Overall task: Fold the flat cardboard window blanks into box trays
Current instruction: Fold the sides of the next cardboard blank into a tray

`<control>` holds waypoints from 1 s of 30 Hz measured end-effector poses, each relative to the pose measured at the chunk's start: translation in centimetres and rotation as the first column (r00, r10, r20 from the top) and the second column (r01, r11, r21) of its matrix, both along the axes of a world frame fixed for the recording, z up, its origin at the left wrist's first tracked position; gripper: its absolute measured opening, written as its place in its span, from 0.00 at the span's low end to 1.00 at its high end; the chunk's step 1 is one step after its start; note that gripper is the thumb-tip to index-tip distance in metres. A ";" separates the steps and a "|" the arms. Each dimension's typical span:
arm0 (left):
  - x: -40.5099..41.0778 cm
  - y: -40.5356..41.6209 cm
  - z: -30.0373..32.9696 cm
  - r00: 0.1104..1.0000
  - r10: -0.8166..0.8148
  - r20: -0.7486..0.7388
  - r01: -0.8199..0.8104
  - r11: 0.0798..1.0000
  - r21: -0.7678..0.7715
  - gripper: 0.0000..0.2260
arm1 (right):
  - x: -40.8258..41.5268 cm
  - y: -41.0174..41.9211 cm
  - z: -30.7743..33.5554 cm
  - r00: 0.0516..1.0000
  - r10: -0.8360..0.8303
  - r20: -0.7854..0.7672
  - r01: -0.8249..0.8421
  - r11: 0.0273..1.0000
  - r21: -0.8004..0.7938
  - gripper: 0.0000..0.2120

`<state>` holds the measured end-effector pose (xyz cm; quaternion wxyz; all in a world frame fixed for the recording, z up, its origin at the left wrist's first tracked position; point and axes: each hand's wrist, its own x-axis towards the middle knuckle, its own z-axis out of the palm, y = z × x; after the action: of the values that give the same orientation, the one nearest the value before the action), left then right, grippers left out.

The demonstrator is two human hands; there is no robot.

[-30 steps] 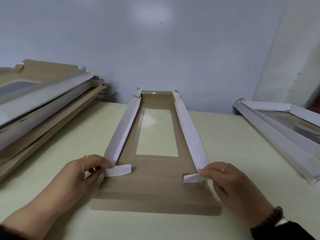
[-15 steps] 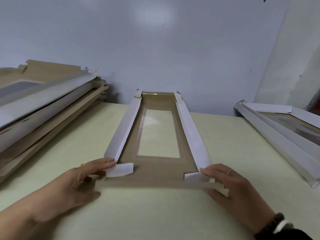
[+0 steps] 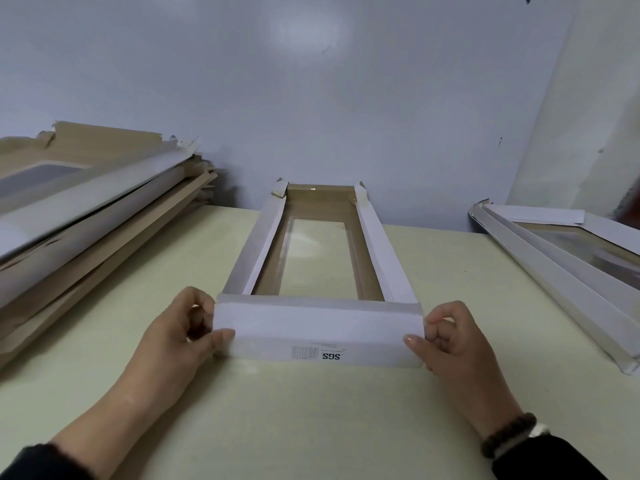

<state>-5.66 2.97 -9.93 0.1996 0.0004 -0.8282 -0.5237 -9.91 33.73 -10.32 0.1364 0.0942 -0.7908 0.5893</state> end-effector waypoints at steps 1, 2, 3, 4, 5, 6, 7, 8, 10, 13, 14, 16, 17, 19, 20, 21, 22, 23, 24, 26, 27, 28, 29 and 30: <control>0.0 0.2 -0.1 1.000 0.028 0.001 -0.028 0.999 0.020 0.12 | 0.0 0.0 -0.1 1.000 -0.007 -0.017 0.007 1.000 0.021 0.15; 0.0 0.3 -0.1 0.998 0.057 0.000 -0.057 0.998 0.020 0.14 | 0.1 0.0 -0.1 0.999 -0.003 -0.039 0.006 0.998 0.062 0.14; 0.0 0.5 -0.2 0.997 0.077 -0.004 -0.077 0.997 -0.001 0.15 | 0.2 0.0 -0.1 0.998 0.008 -0.065 0.000 0.993 0.119 0.14; 0.1 0.6 -0.2 0.997 0.079 -0.008 -0.079 0.996 -0.037 0.15 | 0.3 0.0 0.0 0.996 0.022 -0.090 -0.006 0.984 0.180 0.13; 0.3 0.6 -0.1 0.998 0.064 -0.008 -0.065 0.995 -0.080 0.15 | 0.4 0.1 0.1 0.993 0.034 -0.109 -0.008 0.972 0.235 0.13; 0.5 0.6 0.1 0.999 0.040 -0.002 -0.040 0.991 -0.126 0.16 | 0.5 0.1 0.1 0.992 0.045 -0.121 -0.010 0.961 0.276 0.13; 0.7 0.6 0.2 1.000 0.016 0.008 -0.015 0.985 -0.170 0.17 | 0.6 0.2 0.3 0.990 0.056 -0.130 -0.014 0.951 0.309 0.12; 0.9 0.6 0.3 1.000 -0.002 0.023 0.007 0.978 -0.209 0.17 | 0.8 0.2 0.3 0.988 0.073 -0.138 -0.022 0.940 0.339 0.11; 1.0 0.6 0.3 0.999 -0.018 0.049 0.032 0.953 -0.300 0.16 | 1.0 0.2 0.4 0.983 0.102 -0.152 -0.033 0.916 0.400 0.09; 0.8 0.5 0.0 0.999 -0.020 0.038 0.034 0.915 -0.402 0.13 | 0.9 0.2 0.4 0.974 0.111 -0.198 -0.007 0.886 0.464 0.08; 0.7 0.4 -0.1 1.000 -0.018 0.025 0.027 0.907 -0.421 0.12 | 0.9 0.2 0.3 0.972 0.112 -0.207 0.002 0.876 0.482 0.08; 0.7 0.3 -0.2 1.000 -0.022 -0.001 0.019 0.894 -0.449 0.10 | 0.8 0.2 0.2 0.973 0.113 -0.201 0.008 0.856 0.516 0.07; 0.7 0.2 -0.2 1.000 -0.030 -0.008 0.023 0.889 -0.457 0.09 | 0.7 0.2 0.1 0.975 0.113 -0.192 0.006 0.847 0.531 0.07; 0.7 0.3 -0.1 0.999 -0.046 -0.011 0.036 0.879 -0.475 0.06 | 0.7 0.3 0.1 0.976 0.117 -0.184 0.010 0.820 0.572 0.07; 0.8 0.3 -0.1 0.999 -0.052 -0.004 0.044 0.874 -0.484 0.06 | 0.6 0.2 0.2 0.969 0.120 -0.217 0.038 0.793 0.608 0.07; 0.8 0.4 0.0 0.998 -0.058 0.004 0.053 0.871 -0.489 0.06 | 0.5 0.2 0.3 0.954 0.119 -0.274 0.093 0.753 0.651 0.07; 0.8 0.4 0.1 0.998 -0.063 0.007 0.058 0.868 -0.494 0.05 | 0.4 0.1 0.3 0.934 0.113 -0.339 0.162 0.712 0.683 0.09; 0.8 0.4 0.2 0.998 -0.061 0.017 0.061 0.858 -0.510 0.05 | 0.4 0.0 0.5 0.917 0.109 -0.384 0.214 0.678 0.703 0.11; 0.8 0.5 0.3 0.999 -0.047 0.018 0.049 0.835 -0.548 0.08 | 0.4 -0.1 0.7 0.903 0.117 -0.413 0.241 0.656 0.715 0.14; 0.8 0.8 0.3 1.000 -0.002 -0.028 -0.017 0.759 -0.651 0.18 | 0.4 -0.5 0.7 0.882 0.183 -0.433 0.236 0.625 0.744 0.16; 0.8 1.3 0.6 0.998 0.012 -0.063 -0.053 0.717 -0.695 0.21 | 0.4 -0.7 0.7 0.879 0.225 -0.420 0.212 0.605 0.768 0.15; 0.9 1.8 0.8 0.996 0.010 -0.092 -0.074 0.678 -0.731 0.22 | 0.4 -0.9 0.5 0.879 0.261 -0.400 0.188 0.581 0.792 0.14; 0.8 2.3 1.2 0.995 -0.001 -0.101 -0.076 0.650 -0.756 0.22 | 0.4 -1.0 0.4 0.881 0.282 -0.381 0.175 0.554 0.814 0.12; 0.7 2.9 1.3 0.994 -0.032 -0.106 -0.062 0.626 -0.777 0.24 | 0.4 -1.2 0.3 0.884 0.291 -0.366 0.170 0.530 0.831 0.09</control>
<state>-4.94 5.85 -8.64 0.2296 -0.1077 -0.9609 -0.1115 -9.56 32.55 -10.05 0.2365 0.3139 -0.9145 0.0961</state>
